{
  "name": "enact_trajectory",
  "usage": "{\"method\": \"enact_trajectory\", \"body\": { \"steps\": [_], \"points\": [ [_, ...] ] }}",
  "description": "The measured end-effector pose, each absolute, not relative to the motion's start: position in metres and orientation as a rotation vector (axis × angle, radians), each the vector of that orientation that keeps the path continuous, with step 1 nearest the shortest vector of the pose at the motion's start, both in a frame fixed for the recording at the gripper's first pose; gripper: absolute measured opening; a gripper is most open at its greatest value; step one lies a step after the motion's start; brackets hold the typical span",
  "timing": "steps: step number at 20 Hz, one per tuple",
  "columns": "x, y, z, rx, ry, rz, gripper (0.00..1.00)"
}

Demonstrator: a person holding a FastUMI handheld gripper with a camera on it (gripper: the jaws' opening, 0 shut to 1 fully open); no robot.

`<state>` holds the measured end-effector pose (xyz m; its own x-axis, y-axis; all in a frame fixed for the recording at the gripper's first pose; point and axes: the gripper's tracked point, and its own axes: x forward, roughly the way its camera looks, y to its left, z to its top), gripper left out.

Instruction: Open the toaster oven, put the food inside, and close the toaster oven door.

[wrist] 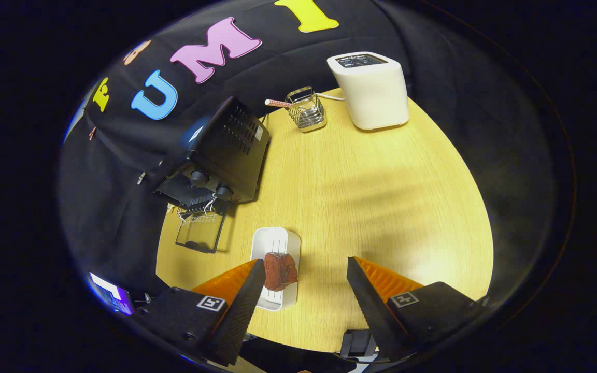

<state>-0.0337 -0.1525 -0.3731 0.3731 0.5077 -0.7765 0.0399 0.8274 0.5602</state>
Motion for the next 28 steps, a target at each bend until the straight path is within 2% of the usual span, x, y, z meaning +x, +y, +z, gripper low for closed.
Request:
{"method": "enact_trajectory", "body": {
  "steps": [4, 6, 7, 10, 13, 19, 24, 28],
  "points": [
    [-0.036, -0.137, -0.386, 0.594, 1.219, 0.376, 0.96],
    [-0.036, -0.121, -0.387, 0.663, 1.247, 0.418, 0.90],
    [-0.036, -0.115, -0.385, 0.705, 1.261, 0.428, 0.75],
    [-0.039, -0.118, -0.389, 0.721, 1.305, 0.434, 0.21],
    [-0.043, -0.119, -0.381, 0.686, 1.276, 0.428, 0.13],
    [-0.031, -0.111, -0.313, 0.659, 1.093, 0.388, 0.12],
    [-0.038, -0.045, -0.236, 0.654, 0.948, 0.443, 0.12],
    [-0.044, 0.022, -0.202, 0.658, 0.873, 0.452, 0.12]
  ]
}}
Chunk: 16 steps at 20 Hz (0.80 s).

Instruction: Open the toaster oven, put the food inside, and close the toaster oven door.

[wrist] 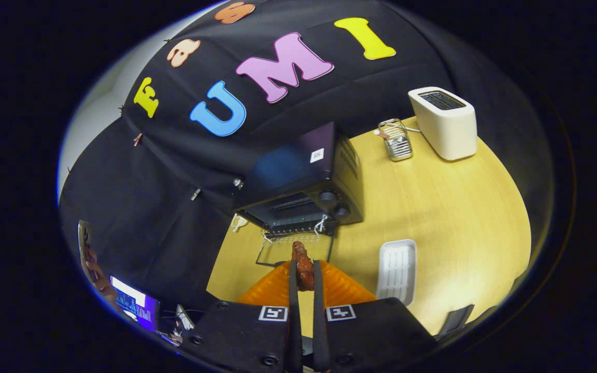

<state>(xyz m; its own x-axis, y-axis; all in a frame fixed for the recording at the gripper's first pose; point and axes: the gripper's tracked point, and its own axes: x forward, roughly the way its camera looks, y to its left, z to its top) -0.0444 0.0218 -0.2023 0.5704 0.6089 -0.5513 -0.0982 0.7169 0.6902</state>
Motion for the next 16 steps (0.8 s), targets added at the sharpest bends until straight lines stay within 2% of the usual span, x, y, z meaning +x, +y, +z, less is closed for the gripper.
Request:
{"method": "enact_trajectory", "body": {
  "steps": [6, 16],
  "points": [
    [-0.036, 0.114, -0.198, 0.677, 0.814, 0.441, 0.12],
    [0.042, 0.195, -0.263, 0.784, 0.793, 0.330, 0.12]
  ]
}}
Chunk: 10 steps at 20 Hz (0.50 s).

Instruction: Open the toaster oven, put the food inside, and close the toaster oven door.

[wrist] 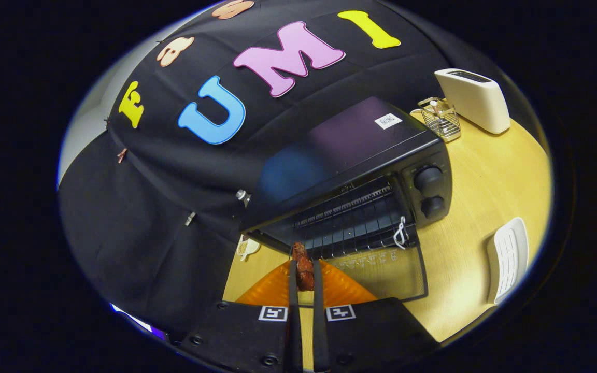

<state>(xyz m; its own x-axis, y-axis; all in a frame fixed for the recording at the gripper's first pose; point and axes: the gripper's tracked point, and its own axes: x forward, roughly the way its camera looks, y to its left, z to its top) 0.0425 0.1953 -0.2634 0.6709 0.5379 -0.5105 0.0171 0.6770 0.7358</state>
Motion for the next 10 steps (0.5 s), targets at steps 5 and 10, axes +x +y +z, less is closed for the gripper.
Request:
{"method": "enact_trajectory", "body": {
  "steps": [5, 10],
  "points": [
    [0.087, 0.205, -0.294, 0.872, 0.766, 0.246, 0.12],
    [0.107, 0.211, -0.322, 0.833, 0.787, 0.230, 0.12]
  ]
}}
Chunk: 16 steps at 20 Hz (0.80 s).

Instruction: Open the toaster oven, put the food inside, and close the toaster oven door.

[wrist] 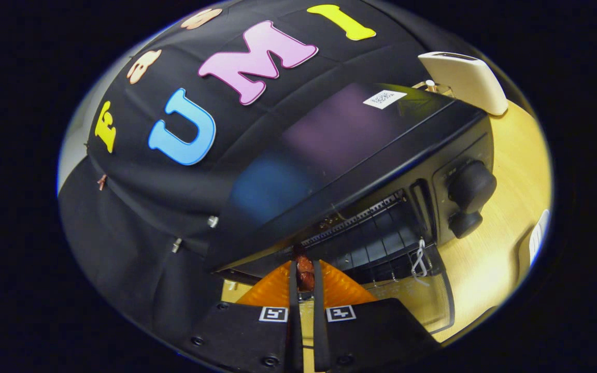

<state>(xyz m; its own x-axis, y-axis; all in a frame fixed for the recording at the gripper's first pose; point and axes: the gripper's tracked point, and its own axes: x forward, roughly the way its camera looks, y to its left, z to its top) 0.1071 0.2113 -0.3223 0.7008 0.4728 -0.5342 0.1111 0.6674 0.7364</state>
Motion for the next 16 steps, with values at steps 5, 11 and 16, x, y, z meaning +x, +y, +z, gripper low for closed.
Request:
{"method": "enact_trajectory", "body": {
  "steps": [5, 11, 16],
  "points": [
    [0.114, 0.179, -0.342, 0.614, 0.791, 0.118, 0.34],
    [0.088, 0.160, -0.320, 0.502, 0.780, 0.124, 0.92],
    [0.036, 0.157, -0.290, 0.376, 0.778, 0.139, 0.98]
  ]
}}
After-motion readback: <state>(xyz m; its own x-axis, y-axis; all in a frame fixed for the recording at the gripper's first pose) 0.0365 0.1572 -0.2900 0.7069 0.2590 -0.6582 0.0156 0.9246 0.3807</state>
